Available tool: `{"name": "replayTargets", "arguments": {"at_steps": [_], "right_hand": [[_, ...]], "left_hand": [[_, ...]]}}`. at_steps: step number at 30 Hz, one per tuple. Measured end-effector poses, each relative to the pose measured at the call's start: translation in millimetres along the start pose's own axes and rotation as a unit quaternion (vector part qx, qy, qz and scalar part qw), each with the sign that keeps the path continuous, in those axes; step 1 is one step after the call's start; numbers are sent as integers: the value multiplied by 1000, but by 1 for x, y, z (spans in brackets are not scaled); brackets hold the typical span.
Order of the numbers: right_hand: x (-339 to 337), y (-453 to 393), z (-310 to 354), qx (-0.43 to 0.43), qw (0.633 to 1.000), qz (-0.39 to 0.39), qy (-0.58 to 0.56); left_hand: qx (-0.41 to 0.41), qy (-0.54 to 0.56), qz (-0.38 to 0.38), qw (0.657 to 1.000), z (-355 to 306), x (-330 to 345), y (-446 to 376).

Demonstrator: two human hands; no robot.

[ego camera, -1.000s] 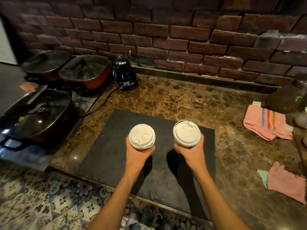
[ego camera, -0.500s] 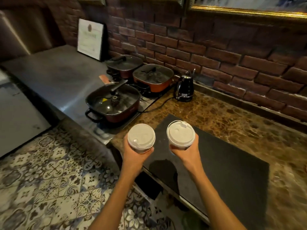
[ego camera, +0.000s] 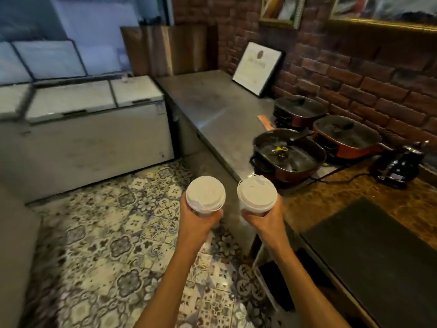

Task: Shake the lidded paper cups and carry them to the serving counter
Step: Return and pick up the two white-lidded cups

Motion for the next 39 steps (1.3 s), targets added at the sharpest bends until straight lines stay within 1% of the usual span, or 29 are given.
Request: {"name": "replayTargets", "arguments": {"at_steps": [4,8,12,17,19,21,26,31,35,39], "right_hand": [[113,-3,16,-2,996,91,-5],[230,1,35,-15,980,195,-26],[342,12,53,-18,956,289,-50],[482,33,75,-3,911,406,-77],[537,44,84,-2,892,446,-77],[589,58,95,-7,871,485,-77],[700,115,123,-35,797,597,-89],[778,193,157,-47,732,673,-96],[828,264,180,-54,687,716,-114],[871,336,205,-67,649,746,-138]], "left_hand": [[8,5,-87,996,-2,-104,-10],[20,-10,-195,981,-4,-211,-12],[3,-30,-277,961,0,-312,-6],[-24,-85,-367,926,-1,-435,2],[-5,-117,-411,904,-14,-474,6],[10,-126,-460,879,-27,-510,15],[-4,-146,-583,799,-44,-593,60],[-14,-149,-671,726,-58,-661,125],[-19,-133,-733,667,-67,-707,183],[-13,-158,-764,626,-81,-762,233]]}}
Point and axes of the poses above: each hand's wrist, its own y-axis away from the middle knuckle, its own x-axis out of the palm, z = x × y, the point moved 8 cm from there along -y, towards the middle knuckle, and after that the axes turned 2 degrees about x, right-handed, at the moved point
